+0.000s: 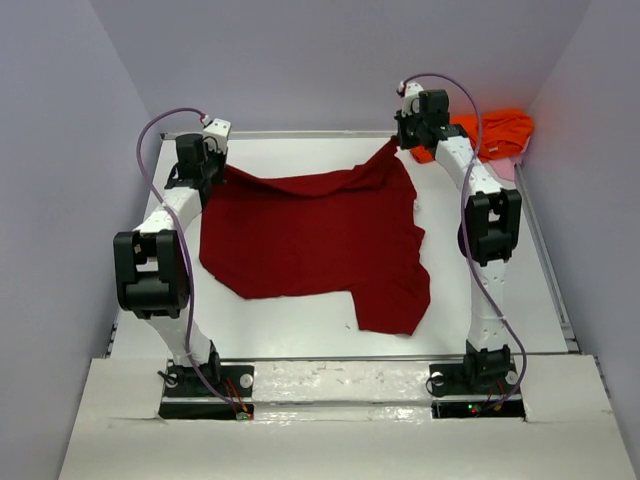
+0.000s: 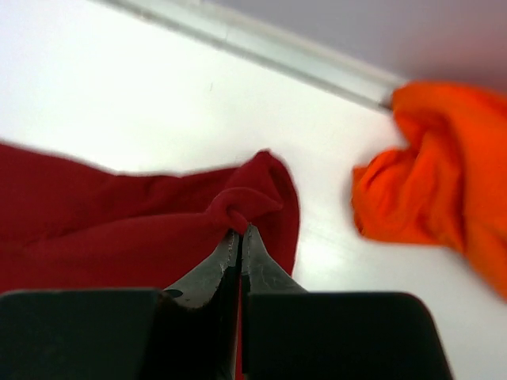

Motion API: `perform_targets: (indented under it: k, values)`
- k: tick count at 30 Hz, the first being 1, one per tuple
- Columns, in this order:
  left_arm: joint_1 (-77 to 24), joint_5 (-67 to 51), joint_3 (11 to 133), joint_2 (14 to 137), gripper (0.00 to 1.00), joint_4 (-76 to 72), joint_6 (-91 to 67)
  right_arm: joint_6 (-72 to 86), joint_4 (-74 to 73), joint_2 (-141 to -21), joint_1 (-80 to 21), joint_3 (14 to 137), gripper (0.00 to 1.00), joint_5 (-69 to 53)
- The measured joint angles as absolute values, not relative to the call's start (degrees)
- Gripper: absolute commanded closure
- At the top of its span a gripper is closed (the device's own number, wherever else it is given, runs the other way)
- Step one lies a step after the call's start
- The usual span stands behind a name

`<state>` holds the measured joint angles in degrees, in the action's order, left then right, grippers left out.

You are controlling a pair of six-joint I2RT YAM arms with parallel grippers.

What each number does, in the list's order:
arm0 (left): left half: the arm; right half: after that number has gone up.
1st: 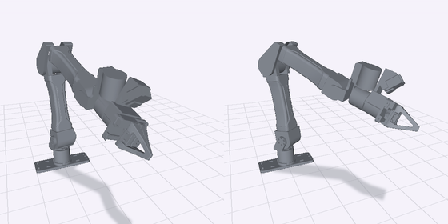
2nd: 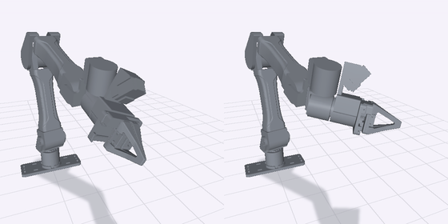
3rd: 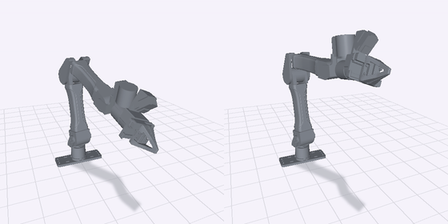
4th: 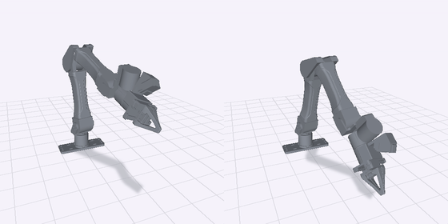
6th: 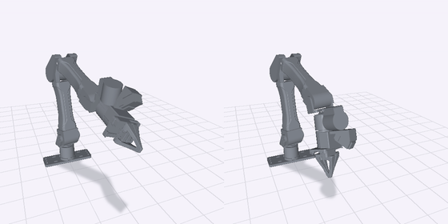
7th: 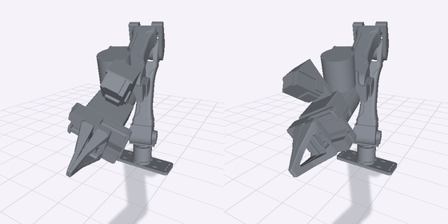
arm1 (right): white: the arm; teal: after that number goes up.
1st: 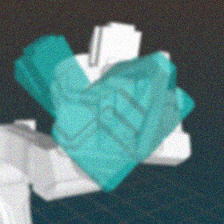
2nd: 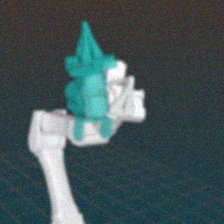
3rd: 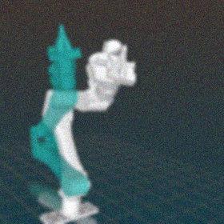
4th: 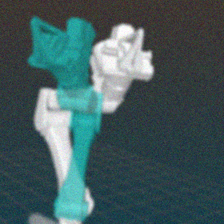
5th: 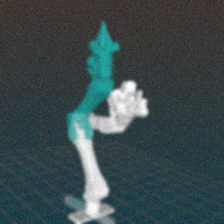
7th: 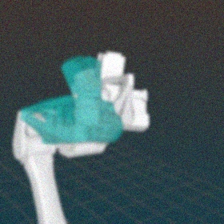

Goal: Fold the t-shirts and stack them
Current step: Fold the flattened T-shirt at the center of the board.

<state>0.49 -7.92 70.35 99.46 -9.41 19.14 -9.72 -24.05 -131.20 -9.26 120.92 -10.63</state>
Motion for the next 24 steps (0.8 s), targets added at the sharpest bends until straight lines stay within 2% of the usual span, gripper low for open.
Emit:
perform_targets:
  k: [5,9,19,24]
  values:
    - [0.7,-6.7,71.7,99.7,1.00,-9.3,19.6,-9.8,-24.6,-136.4,-9.1,132.7,1.00,-9.6]
    - [0.7,-5.5,71.7,99.7,1.00,-8.6,20.9,-9.5,-26.3,-136.3,-9.1,134.6,1.00,-9.7]
    - [0.8,-4.7,69.7,93.6,1.00,-6.6,24.2,-11.7,-29.0,-123.3,-9.1,115.6,1.00,-8.7]
    - [0.9,-4.5,68.9,90.8,1.00,-6.7,24.9,-13.1,-30.9,-118.5,-9.1,112.4,1.00,-7.7]
